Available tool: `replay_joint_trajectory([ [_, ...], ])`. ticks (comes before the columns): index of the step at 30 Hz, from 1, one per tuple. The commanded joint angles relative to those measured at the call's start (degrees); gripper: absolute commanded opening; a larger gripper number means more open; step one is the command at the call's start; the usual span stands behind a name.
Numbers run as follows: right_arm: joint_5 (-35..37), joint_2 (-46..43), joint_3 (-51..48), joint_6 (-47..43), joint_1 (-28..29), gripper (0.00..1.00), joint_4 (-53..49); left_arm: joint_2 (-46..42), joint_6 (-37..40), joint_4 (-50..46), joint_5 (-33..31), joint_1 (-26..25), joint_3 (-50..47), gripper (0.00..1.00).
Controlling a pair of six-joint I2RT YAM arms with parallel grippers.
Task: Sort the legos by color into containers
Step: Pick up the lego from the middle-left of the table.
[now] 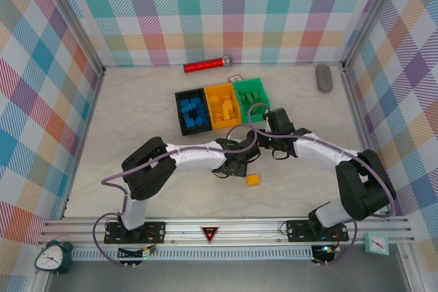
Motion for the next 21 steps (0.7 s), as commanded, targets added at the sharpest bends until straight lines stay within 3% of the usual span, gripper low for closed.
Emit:
replay_joint_trajectory([
  [1,-0.5,-1.29,-0.75,0.77,-0.29,0.81,0.86,1.79,-0.76,-2.06,-0.57,0.19,1.15,0.7],
  [10,-0.33,-1.19,-0.95,0.64,-0.28,0.81,1.0,1.17,0.18,-1.93,-0.92,0.29,0.94,0.62],
  [21,-0.51,-0.41,-0.69,0.79,-0.29,0.81,1.26,-8.07,0.26,-0.59,-7.4,0.29,-3.04,0.59],
])
